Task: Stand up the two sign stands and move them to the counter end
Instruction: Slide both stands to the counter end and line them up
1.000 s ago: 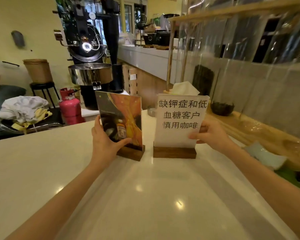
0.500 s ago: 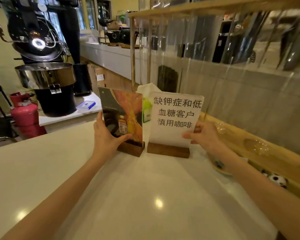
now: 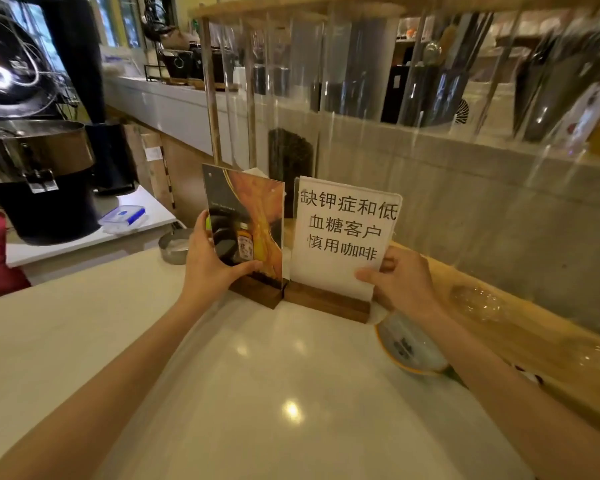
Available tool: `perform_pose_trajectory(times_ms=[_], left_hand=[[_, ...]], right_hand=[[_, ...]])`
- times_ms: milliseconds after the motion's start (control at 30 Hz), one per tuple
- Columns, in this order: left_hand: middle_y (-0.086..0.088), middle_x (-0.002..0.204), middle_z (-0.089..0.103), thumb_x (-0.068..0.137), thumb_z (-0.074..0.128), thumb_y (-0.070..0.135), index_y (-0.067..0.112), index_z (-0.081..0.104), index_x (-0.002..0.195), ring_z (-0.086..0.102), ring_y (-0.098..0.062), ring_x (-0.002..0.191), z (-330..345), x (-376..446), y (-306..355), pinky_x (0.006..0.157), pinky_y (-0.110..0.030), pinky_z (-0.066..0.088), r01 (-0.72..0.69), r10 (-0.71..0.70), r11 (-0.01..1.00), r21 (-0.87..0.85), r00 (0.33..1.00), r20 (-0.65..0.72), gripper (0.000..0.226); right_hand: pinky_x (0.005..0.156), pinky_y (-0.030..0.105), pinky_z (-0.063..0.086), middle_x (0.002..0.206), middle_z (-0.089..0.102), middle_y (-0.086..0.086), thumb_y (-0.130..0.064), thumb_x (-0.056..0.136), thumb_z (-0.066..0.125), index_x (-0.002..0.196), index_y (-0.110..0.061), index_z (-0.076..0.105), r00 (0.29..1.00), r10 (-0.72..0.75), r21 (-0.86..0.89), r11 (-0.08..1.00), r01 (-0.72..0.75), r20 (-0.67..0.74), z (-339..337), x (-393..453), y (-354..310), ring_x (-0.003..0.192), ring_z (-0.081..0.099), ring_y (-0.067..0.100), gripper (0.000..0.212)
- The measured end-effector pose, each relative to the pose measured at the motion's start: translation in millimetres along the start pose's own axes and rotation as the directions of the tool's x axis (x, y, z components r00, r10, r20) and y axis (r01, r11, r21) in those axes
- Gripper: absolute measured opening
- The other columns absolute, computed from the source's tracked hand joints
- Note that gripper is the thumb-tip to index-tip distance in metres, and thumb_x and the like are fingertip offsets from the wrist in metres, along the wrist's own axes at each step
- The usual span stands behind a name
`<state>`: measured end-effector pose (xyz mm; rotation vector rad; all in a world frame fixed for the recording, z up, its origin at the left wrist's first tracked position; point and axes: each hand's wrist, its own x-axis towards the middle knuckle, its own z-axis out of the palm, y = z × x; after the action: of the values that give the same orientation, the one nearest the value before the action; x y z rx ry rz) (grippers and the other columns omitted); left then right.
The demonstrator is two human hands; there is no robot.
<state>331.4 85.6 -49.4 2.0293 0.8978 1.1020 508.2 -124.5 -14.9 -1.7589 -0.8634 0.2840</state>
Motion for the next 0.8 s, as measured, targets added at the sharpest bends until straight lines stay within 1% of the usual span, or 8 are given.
perform_pose_trajectory(times_ms=[133, 233, 333, 367, 433, 567, 700, 800], left_hand=[[-0.006, 0.145, 0.037, 0.05, 0.085, 0.035, 0.03, 0.013, 0.14, 0.04, -0.025, 0.131, 14.5, 10.4, 5.7, 0.107, -0.047, 0.039, -0.007, 0.007, 1.0, -0.014, 1.0, 0.026, 0.116], [-0.006, 0.145, 0.036, 0.052, 0.085, 0.033, 0.03, 0.012, 0.141, 0.04, -0.024, 0.13, 24.0, 21.1, 8.7, 0.105, -0.044, 0.039, 0.004, -0.002, 1.0, -0.03, 0.999, 0.041, 0.114], [-0.006, 0.146, 0.036, 0.054, 0.085, 0.03, 0.03, 0.012, 0.141, 0.04, -0.025, 0.131, 32.0, 30.1, 8.8, 0.104, -0.044, 0.039, 0.059, -0.057, 0.997, -0.048, 0.997, 0.055, 0.114], [-0.006, 0.146, 0.035, 0.054, 0.085, 0.031, 0.03, 0.012, 0.141, 0.039, -0.026, 0.131, 34.1, 32.6, 8.3, 0.104, -0.046, 0.039, 0.069, -0.066, 0.997, -0.047, 0.996, 0.065, 0.114], [-0.006, 0.145, 0.036, 0.053, 0.085, 0.032, 0.03, 0.013, 0.14, 0.04, -0.026, 0.131, 37.3, 37.0, 7.7, 0.104, -0.047, 0.04, 0.078, -0.074, 0.996, -0.045, 0.994, 0.084, 0.113], [-0.008, 0.144, 0.037, 0.054, 0.085, 0.028, 0.027, 0.015, 0.14, 0.041, -0.026, 0.129, 43.8, 41.8, 11.5, 0.104, -0.046, 0.041, 0.077, -0.069, 0.994, -0.074, 0.992, 0.106, 0.111], [-0.009, 0.142, 0.039, 0.055, 0.084, 0.026, 0.024, 0.017, 0.14, 0.041, -0.026, 0.129, 50.3, 44.5, 17.3, 0.103, -0.045, 0.04, 0.061, -0.053, 0.995, -0.08, 0.994, 0.097, 0.108], [-0.008, 0.14, 0.04, 0.053, 0.085, 0.027, 0.026, 0.02, 0.137, 0.043, -0.026, 0.127, 54.4, 46.8, 18.6, 0.101, -0.044, 0.042, 0.068, -0.056, 0.992, -0.101, 0.992, 0.117, 0.107]], right_hand=[[0.066, 0.015, 0.048, 0.11, 0.069, 0.012, 0.0, 0.071, 0.071, 0.104, -0.004, 0.066, 0.998, -0.026, -0.047, 0.999, 0.023, -0.056, -9.0, -0.5, 2.6, 0.086, 0.062, 0.013, 0.034], [0.066, 0.018, 0.049, 0.105, 0.071, 0.011, -0.004, 0.07, 0.074, 0.101, -0.005, 0.067, 0.995, -0.038, -0.095, 0.995, 0.029, -0.094, -9.9, -0.1, 4.6, 0.08, 0.062, 0.013, 0.032], [0.059, 0.009, 0.048, 0.098, 0.069, 0.002, -0.006, 0.07, 0.074, 0.1, -0.005, 0.068, 0.992, -0.061, -0.127, 0.991, 0.046, -0.115, -8.2, -1.7, 7.0, 0.072, 0.06, 0.007, 0.031], [0.057, 0.008, 0.046, 0.098, 0.069, 0.002, -0.007, 0.07, 0.074, 0.101, -0.006, 0.067, 0.991, -0.065, -0.135, 0.99, 0.049, -0.12, -7.8, -2.0, 8.1, 0.073, 0.059, 0.007, 0.031], [0.061, 0.008, 0.044, 0.105, 0.069, 0.005, -0.008, 0.071, 0.073, 0.105, -0.006, 0.066, 0.989, -0.068, -0.138, 0.989, 0.049, -0.131, -7.8, -1.7, 10.3, 0.081, 0.06, 0.01, 0.034], [0.071, 0.019, 0.051, 0.114, 0.068, 0.009, -0.011, 0.072, 0.073, 0.107, -0.007, 0.065, 0.986, -0.076, -0.138, 0.989, 0.056, -0.149, -7.1, -0.9, 13.7, 0.094, 0.064, 0.018, 0.036], [0.063, 0.005, 0.044, 0.118, 0.066, 0.009, -0.012, 0.074, 0.072, 0.109, -0.006, 0.064, 0.981, -0.105, -0.18, 0.981, 0.075, -0.163, -6.1, -0.8, 15.7, 0.103, 0.064, 0.022, 0.037], [0.057, 0.002, 0.047, 0.117, 0.067, 0.009, -0.011, 0.075, 0.071, 0.106, -0.007, 0.065, 0.977, -0.124, -0.183, 0.979, 0.092, -0.174, -6.0, -0.1, 17.1, 0.101, 0.064, 0.02, 0.033]])
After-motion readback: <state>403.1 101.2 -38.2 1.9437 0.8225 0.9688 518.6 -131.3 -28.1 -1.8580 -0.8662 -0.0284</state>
